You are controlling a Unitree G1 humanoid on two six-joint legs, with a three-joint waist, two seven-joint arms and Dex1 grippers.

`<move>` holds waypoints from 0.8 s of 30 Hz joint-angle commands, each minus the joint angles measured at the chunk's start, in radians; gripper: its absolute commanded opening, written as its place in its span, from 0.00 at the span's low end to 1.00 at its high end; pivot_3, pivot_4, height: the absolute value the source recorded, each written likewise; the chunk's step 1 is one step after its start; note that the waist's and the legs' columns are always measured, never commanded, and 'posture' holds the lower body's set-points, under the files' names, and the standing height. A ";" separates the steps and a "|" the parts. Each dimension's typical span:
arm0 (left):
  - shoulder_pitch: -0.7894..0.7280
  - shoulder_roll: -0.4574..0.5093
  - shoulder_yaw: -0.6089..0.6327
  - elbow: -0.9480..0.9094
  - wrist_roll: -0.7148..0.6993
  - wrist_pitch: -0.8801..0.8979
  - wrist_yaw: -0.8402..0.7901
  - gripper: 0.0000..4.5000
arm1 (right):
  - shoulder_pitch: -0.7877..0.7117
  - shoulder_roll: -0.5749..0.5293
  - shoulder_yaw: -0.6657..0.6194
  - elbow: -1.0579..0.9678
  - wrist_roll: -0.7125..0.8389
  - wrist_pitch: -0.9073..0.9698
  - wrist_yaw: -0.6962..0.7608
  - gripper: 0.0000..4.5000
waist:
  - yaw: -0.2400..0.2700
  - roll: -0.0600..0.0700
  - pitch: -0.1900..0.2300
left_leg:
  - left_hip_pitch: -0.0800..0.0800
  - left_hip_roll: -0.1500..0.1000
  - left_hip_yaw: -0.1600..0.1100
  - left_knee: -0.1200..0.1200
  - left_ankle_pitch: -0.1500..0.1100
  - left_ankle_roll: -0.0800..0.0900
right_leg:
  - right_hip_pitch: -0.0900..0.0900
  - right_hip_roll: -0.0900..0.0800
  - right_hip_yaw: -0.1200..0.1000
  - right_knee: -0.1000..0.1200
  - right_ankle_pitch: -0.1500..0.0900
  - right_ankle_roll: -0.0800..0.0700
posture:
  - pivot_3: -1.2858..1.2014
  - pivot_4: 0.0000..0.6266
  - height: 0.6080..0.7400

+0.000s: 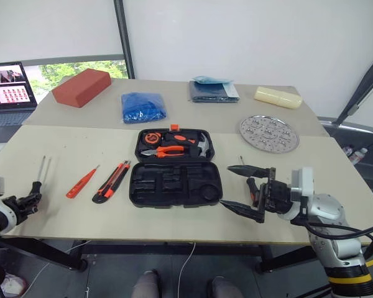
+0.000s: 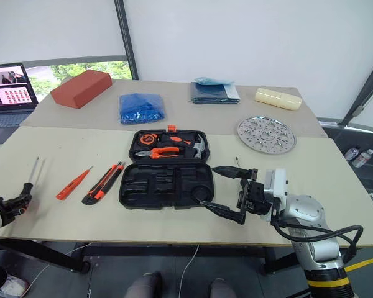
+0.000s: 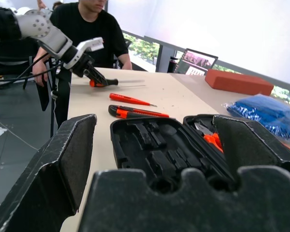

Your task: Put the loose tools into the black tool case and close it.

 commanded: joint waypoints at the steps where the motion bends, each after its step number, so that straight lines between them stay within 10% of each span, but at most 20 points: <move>1: -0.019 0.056 -0.053 -0.080 0.107 -0.402 -0.374 0.20 | -0.014 -0.031 -0.070 -0.018 -0.003 0.010 -0.040 1.00 | 0.005 0.000 0.000 | 0.000 0.000 0.001 0.000 0.000 0.000 | 0.001 0.000 0.000 -0.001 0.000 0.000 | 0.52 0.24 1.00; 12: -0.597 -0.097 -0.694 0.077 0.520 -0.806 -0.774 0.20 | -0.049 -0.107 -0.131 0.127 -0.019 0.016 -0.002 1.00 | 0.022 0.001 0.000 | -0.009 0.007 0.017 0.010 0.007 0.011 | 0.003 0.001 0.002 0.000 0.008 0.014 | 0.52 0.24 1.00; 24: -0.834 -0.278 -0.842 0.485 0.802 -1.036 -0.617 0.20 | 0.074 -0.083 -0.186 0.065 -0.021 -0.016 -0.034 1.00 | 0.004 0.001 0.000 | -0.015 0.012 0.015 0.018 0.005 0.015 | 0.001 0.009 0.006 -0.001 0.010 0.017 | 0.52 0.24 1.00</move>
